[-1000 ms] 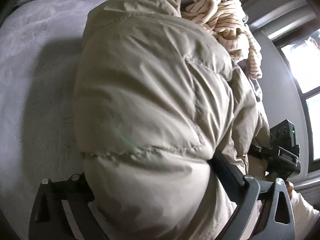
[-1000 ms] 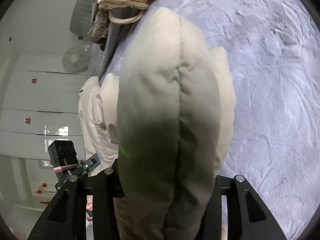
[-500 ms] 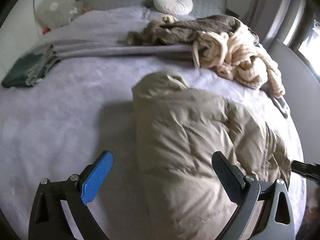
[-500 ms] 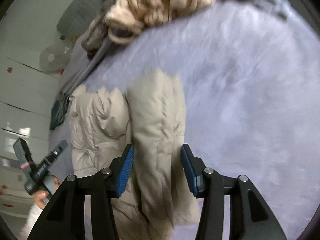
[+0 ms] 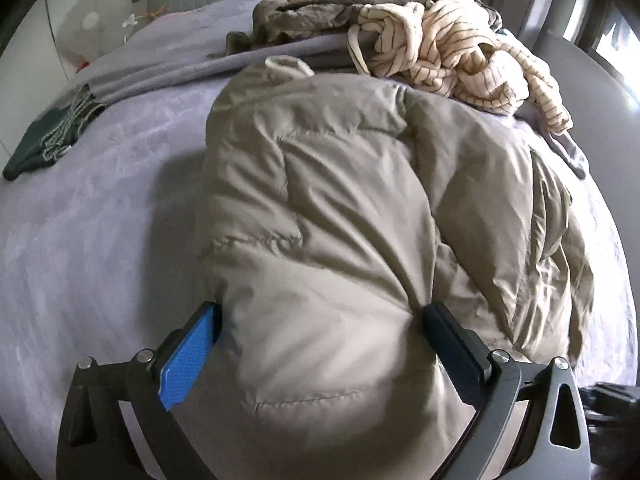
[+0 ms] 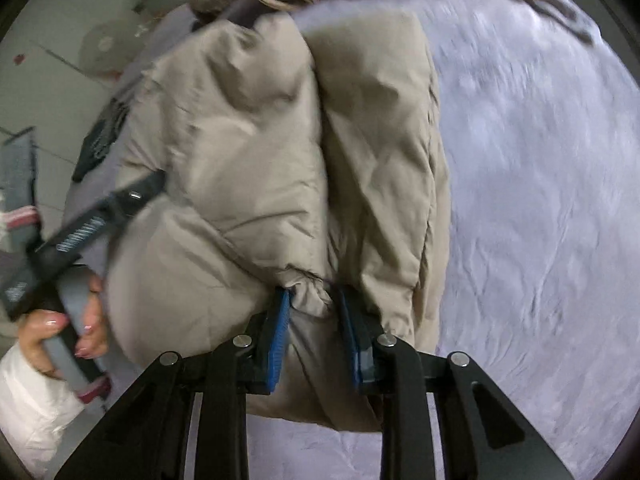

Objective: Fold large clothes
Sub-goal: 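Open both tools and release the folded coat onto the bed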

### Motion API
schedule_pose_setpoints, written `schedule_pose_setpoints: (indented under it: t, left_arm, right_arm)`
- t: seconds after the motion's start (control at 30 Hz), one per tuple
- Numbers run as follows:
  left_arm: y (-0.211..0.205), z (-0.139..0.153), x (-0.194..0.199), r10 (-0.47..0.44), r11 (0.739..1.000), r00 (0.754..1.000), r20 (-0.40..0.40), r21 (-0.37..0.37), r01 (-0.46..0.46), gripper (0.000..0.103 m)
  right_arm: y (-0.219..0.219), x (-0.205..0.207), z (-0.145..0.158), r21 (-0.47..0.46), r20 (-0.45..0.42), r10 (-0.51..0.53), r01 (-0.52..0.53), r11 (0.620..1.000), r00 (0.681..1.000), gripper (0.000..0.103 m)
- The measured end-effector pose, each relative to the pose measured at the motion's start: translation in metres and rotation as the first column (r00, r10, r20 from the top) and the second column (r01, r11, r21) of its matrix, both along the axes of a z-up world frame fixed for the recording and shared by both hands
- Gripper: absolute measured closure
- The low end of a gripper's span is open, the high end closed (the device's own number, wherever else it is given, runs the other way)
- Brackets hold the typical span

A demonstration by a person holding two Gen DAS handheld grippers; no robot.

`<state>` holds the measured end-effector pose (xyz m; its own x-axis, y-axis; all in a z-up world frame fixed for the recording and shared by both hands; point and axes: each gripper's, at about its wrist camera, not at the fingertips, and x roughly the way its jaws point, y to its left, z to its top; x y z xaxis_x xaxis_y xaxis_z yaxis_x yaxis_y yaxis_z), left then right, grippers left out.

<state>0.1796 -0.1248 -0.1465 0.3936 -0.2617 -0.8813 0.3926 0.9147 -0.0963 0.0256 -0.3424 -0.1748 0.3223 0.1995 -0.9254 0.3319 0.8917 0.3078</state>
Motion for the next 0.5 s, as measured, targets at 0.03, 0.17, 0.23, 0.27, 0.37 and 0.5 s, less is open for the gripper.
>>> schedule_pose_setpoints:
  t: [0.03,0.17,0.23,0.27,0.37,0.5]
  left_arm:
    - [0.000,0.001,-0.001,-0.005,1.000,1.000,0.001,0.004,0.005,0.002]
    - [0.004,0.006,-0.008,-0.008,1.000,1.000,-0.025,0.015,0.009,0.002]
    - [0.007,0.011,-0.010,-0.007,1.000,0.999,-0.033,0.021,0.008,0.002]
    - [0.010,0.013,-0.013,-0.005,1.000,0.999,-0.035,0.027,0.006,0.002]
    - [0.017,0.020,-0.021,-0.005,0.999,0.999,-0.043,0.035,0.007,0.002]
    - [0.027,0.028,-0.033,-0.003,0.999,0.998,-0.058,0.045,0.006,0.002]
  right_arm:
    - [-0.001,-0.001,-0.004,0.004,0.000,-0.003,0.003,1.000,1.000,0.078]
    - [-0.002,0.003,-0.013,-0.007,-0.006,0.003,-0.003,1.000,1.000,0.078]
    - [-0.003,0.006,-0.012,-0.004,-0.008,-0.009,0.009,1.000,1.000,0.078]
    - [-0.003,0.005,-0.010,-0.002,-0.008,-0.015,0.015,1.000,1.000,0.078]
    - [0.000,-0.001,-0.002,-0.005,-0.012,-0.032,0.032,0.999,0.999,0.078]
    - [0.000,-0.007,0.004,-0.009,-0.021,-0.051,0.050,0.999,0.998,0.077]
